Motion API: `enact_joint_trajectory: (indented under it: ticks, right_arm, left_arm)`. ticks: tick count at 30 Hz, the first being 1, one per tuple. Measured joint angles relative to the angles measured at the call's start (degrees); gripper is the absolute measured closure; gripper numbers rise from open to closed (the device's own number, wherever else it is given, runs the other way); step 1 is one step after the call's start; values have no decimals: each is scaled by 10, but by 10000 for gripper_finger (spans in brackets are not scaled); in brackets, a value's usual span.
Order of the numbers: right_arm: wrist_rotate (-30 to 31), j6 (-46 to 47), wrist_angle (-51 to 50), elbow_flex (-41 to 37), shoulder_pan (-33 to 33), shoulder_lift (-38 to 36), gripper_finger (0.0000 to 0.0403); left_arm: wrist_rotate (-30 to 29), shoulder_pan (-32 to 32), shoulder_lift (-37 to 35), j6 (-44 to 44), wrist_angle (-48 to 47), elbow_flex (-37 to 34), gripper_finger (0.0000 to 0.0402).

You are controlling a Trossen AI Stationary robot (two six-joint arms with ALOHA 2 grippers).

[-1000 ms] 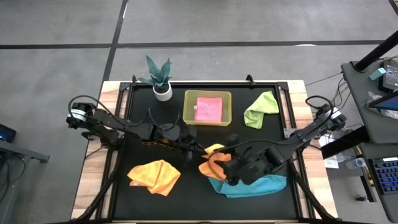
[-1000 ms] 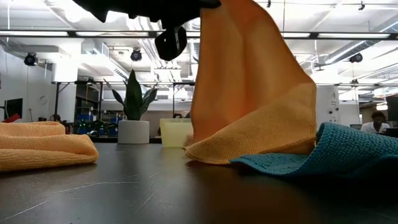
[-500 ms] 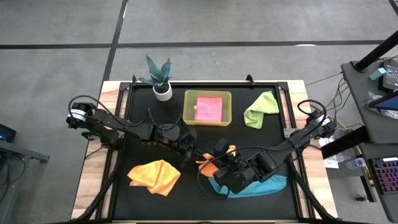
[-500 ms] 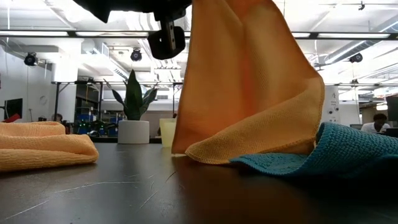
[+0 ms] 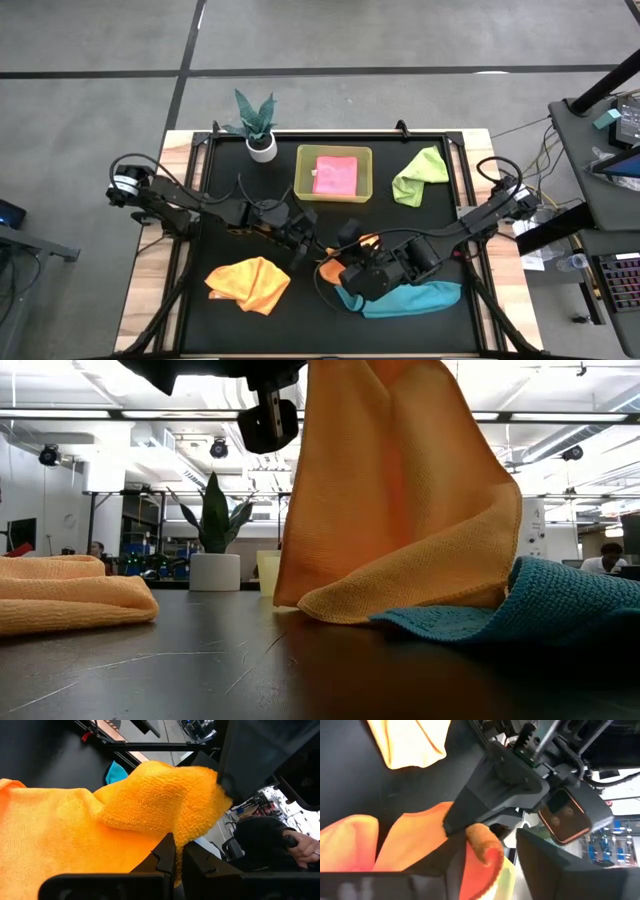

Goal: Fold microfiber towels
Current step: Fold the top yellow towel on the table

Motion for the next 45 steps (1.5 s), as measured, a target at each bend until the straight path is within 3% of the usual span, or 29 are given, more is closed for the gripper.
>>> enact_joint_trajectory:
  ticks: [8,11,17,26,30,37,45]
  right_arm:
    - [-13,12,2,0,0,0,352]
    - [-24,36,4,3,0,-3,387]
    - [-27,105,1,4,0,-40,394]
    - [-29,184,-14,5,3,-102,394]
    - [-29,204,-14,5,4,-116,394]
    - [-29,209,-16,5,10,-132,394]
    - [-25,238,-42,5,34,-159,394]
  left_arm:
    - [0,0,0,6,1,-1,402]
    - [-8,1,0,57,2,-1,402]
    - [-37,3,-1,165,43,-1,386]
    - [-45,19,-1,295,76,-5,284]
    - [-45,20,16,358,73,-10,259]
    - [-44,20,52,376,19,-25,272]
    - [-44,16,50,375,-106,-24,336]
